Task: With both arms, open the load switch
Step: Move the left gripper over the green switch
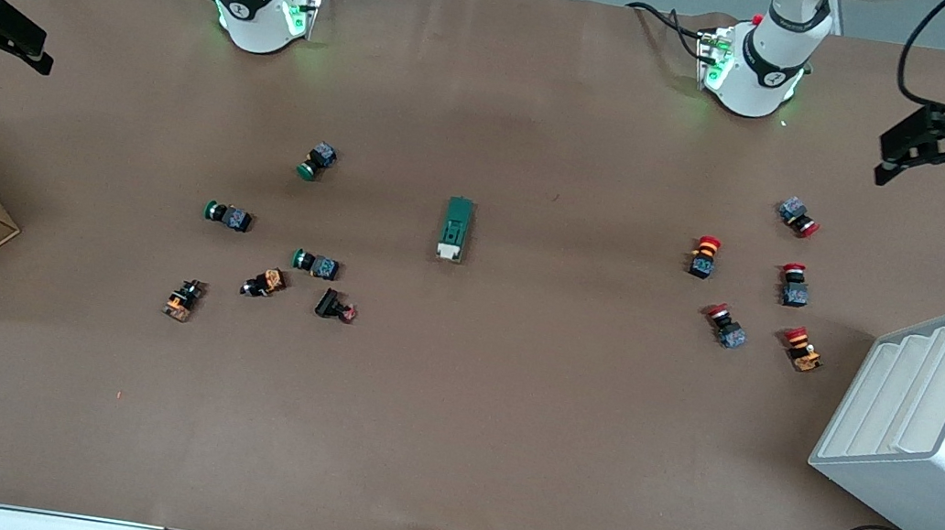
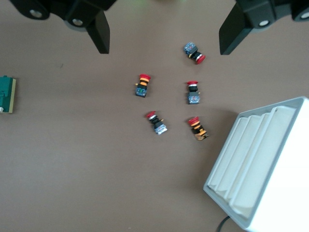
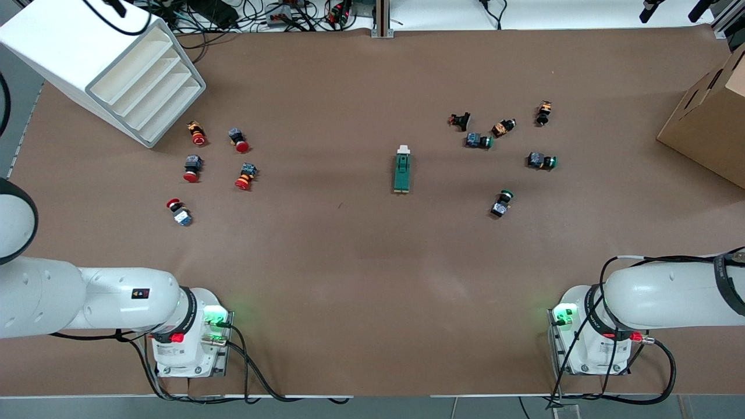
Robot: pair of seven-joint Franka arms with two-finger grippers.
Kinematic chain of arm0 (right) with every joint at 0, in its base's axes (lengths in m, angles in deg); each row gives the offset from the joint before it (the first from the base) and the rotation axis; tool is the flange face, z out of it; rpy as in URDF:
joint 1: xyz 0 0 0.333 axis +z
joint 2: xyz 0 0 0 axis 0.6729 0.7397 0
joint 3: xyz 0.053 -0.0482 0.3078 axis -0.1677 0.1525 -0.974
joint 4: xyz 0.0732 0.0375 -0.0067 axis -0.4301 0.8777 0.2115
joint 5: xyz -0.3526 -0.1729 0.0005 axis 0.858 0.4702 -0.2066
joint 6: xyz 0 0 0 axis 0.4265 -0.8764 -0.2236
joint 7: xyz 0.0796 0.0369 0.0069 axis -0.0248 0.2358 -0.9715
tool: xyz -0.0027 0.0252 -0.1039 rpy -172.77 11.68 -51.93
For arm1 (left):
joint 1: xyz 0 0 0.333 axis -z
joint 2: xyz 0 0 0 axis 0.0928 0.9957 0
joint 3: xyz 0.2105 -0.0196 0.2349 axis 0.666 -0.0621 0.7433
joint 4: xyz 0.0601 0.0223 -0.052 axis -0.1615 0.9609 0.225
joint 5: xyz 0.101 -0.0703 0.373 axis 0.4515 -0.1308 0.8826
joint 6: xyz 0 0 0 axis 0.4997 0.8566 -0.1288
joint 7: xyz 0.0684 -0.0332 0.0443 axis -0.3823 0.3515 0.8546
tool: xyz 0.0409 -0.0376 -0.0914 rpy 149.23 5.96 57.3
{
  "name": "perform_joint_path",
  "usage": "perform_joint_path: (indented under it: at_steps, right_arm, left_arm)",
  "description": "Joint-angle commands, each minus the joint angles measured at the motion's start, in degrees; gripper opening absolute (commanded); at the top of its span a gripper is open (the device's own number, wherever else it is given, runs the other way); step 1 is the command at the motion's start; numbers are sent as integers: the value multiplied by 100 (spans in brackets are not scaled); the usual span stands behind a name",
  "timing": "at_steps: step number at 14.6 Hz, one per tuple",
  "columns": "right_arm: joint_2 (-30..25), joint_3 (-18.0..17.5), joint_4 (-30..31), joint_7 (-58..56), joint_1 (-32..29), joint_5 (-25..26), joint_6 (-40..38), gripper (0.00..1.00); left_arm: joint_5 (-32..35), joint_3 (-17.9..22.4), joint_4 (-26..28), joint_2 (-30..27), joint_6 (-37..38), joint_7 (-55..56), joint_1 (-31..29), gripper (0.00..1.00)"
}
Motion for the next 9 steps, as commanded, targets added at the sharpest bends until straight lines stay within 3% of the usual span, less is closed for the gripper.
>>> perform_joint_path:
  at_steps: [1, 6, 9]
  right_arm:
    - [-142, 26, 132, -55, 34, 4, 11, 100]
    - [-142, 8, 132, -55, 42, 12, 11, 100]
    - [-142, 8, 132, -55, 42, 4, 11, 100]
  left_arm:
    - [-33, -476, -468, 607, -49, 125, 97, 100]
    - [55, -2075, -336, 1240, -988, 2273, 236, 100]
    - [519, -2271, 58, 1486, -1744, 3452, 981, 100]
